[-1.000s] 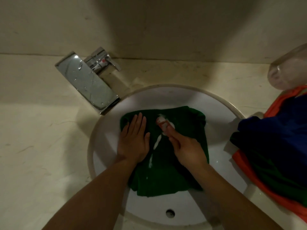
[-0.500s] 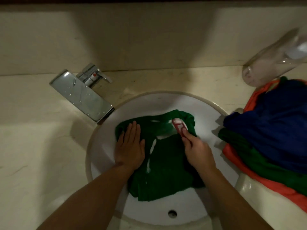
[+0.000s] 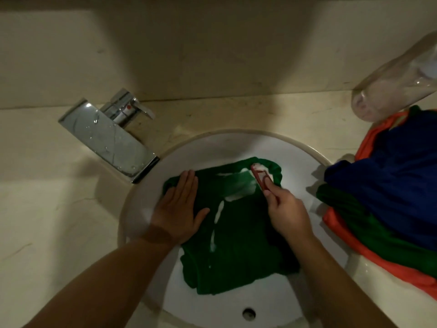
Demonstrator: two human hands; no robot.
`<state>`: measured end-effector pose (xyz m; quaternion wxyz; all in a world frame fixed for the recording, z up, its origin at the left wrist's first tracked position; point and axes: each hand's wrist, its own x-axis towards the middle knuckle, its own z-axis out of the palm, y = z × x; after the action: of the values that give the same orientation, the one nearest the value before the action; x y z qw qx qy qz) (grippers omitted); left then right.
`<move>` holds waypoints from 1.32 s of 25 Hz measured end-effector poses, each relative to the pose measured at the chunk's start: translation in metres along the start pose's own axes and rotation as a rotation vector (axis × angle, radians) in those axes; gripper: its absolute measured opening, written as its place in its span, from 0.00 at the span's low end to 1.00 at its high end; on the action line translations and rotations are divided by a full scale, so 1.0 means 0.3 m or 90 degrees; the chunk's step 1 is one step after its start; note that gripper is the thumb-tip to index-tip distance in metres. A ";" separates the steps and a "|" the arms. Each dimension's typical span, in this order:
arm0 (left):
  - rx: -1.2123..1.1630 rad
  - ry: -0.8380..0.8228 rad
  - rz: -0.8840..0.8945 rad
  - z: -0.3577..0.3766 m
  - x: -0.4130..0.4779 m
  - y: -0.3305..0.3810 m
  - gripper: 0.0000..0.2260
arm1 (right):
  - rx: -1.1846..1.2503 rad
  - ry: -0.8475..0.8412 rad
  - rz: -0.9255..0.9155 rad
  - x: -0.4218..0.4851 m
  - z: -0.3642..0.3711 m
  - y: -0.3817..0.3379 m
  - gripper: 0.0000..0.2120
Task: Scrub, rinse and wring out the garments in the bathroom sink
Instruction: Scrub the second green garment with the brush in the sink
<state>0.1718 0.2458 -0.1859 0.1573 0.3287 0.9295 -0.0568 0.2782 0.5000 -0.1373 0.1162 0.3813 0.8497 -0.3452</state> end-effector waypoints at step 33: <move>0.010 0.004 -0.090 0.020 -0.106 0.032 0.40 | -0.139 0.006 0.007 -0.059 -0.031 -0.064 0.20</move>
<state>0.2028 0.2332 -0.1810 0.1475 0.2635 0.9504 -0.0742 0.2768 0.4872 -0.1129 0.1550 0.3724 0.8807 -0.2484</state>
